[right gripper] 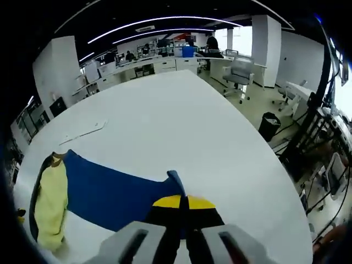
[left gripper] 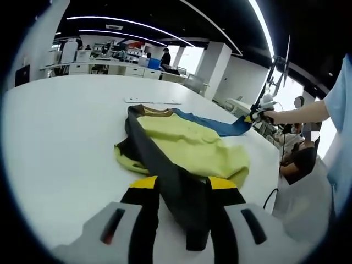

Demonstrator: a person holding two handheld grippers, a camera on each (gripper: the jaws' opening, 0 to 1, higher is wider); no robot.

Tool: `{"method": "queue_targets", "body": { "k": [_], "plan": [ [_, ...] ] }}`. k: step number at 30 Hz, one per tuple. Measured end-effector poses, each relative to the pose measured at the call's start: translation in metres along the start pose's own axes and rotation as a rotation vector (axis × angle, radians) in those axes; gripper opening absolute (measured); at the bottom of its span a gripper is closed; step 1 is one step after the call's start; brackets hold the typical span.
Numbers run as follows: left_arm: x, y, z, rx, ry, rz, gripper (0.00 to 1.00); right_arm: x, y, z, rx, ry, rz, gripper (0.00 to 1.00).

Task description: Fold the garment on the visible template until the final outline fits inside the template.

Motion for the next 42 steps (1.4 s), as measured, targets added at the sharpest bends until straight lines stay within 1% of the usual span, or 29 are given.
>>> {"method": "queue_targets", "body": {
  "k": [6, 13, 15, 18, 21, 23, 25, 26, 27, 28, 30, 32, 34, 35, 36, 37, 38, 39, 42],
  "plan": [
    [0.005, -0.001, -0.004, -0.014, 0.009, -0.002, 0.31, 0.008, -0.009, -0.008, 0.001, 0.031, -0.03, 0.0],
    [0.009, -0.002, -0.005, -0.025, 0.012, -0.001, 0.31, 0.015, -0.013, -0.016, 0.001, 0.045, -0.044, 0.0],
    [0.009, -0.001, -0.005, -0.025, 0.01, 0.004, 0.31, 0.017, -0.012, -0.019, -0.017, 0.063, -0.05, 0.0],
    [0.009, -0.001, -0.004, -0.032, 0.0, 0.009, 0.31, 0.015, -0.01, -0.018, -0.017, 0.05, -0.046, 0.0],
    [0.008, -0.001, -0.003, -0.032, -0.002, 0.011, 0.31, 0.013, -0.009, -0.019, -0.056, 0.054, -0.049, 0.0],
    [0.007, -0.001, -0.003, -0.034, -0.007, 0.013, 0.31, 0.011, -0.01, -0.018, -0.063, 0.049, -0.056, 0.0],
    [0.005, -0.001, -0.003, -0.032, -0.007, 0.013, 0.31, 0.009, -0.011, -0.017, -0.045, 0.045, -0.045, 0.0],
    [0.005, -0.001, -0.003, -0.03, -0.007, 0.013, 0.31, 0.008, -0.011, -0.017, -0.044, 0.037, -0.04, 0.03],
    [0.004, -0.002, -0.002, -0.03, -0.007, 0.012, 0.31, 0.006, -0.01, -0.016, -0.044, 0.022, -0.032, 0.11],
    [0.003, -0.002, -0.002, -0.029, -0.008, 0.012, 0.31, 0.004, -0.009, -0.017, -0.049, 0.023, -0.033, 0.16],
    [0.001, -0.001, -0.002, -0.026, -0.01, 0.012, 0.31, 0.0, -0.008, -0.018, -0.09, 0.027, -0.034, 0.25],
    [0.0, 0.0, 0.0, -0.023, -0.013, 0.012, 0.31, -0.004, -0.007, -0.017, -0.103, 0.005, -0.003, 0.32],
    [-0.001, 0.0, 0.002, -0.023, -0.016, 0.01, 0.31, -0.007, -0.002, -0.019, -0.113, 0.005, 0.049, 0.47],
    [-0.002, 0.0, 0.003, -0.021, -0.019, 0.009, 0.31, -0.009, -0.001, -0.021, -0.125, 0.011, 0.044, 0.53],
    [-0.002, -0.001, 0.004, -0.017, -0.022, 0.007, 0.31, -0.011, 0.0, -0.02, -0.18, -0.004, 0.057, 0.57],
    [-0.002, -0.001, 0.004, -0.015, -0.023, 0.005, 0.31, -0.014, 0.002, -0.021, -0.192, -0.015, 0.066, 0.58],
    [-0.003, -0.001, 0.005, -0.012, -0.025, 0.003, 0.31, -0.017, 0.005, -0.023, -0.183, -0.014, 0.081, 0.62],
    [-0.003, -0.001, 0.006, -0.011, -0.026, 0.002, 0.31, -0.019, 0.007, -0.023, -0.179, -0.023, 0.096, 0.68],
    [-0.004, -0.002, 0.007, -0.006, -0.03, -0.004, 0.31, -0.026, 0.011, -0.023, -0.195, -0.041, 0.112, 0.76]
  ]
}}
Point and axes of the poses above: the point that each gripper's makers call its tool centre point, and the gripper's own axes: x roughly forward along the fingers, y roughly to its left, z roughly out of its top, the point moved 7 cm from there along -x, roughly backward along the fingers, and after that the axes turned 7 degrees about x, right-handed, at the moved point
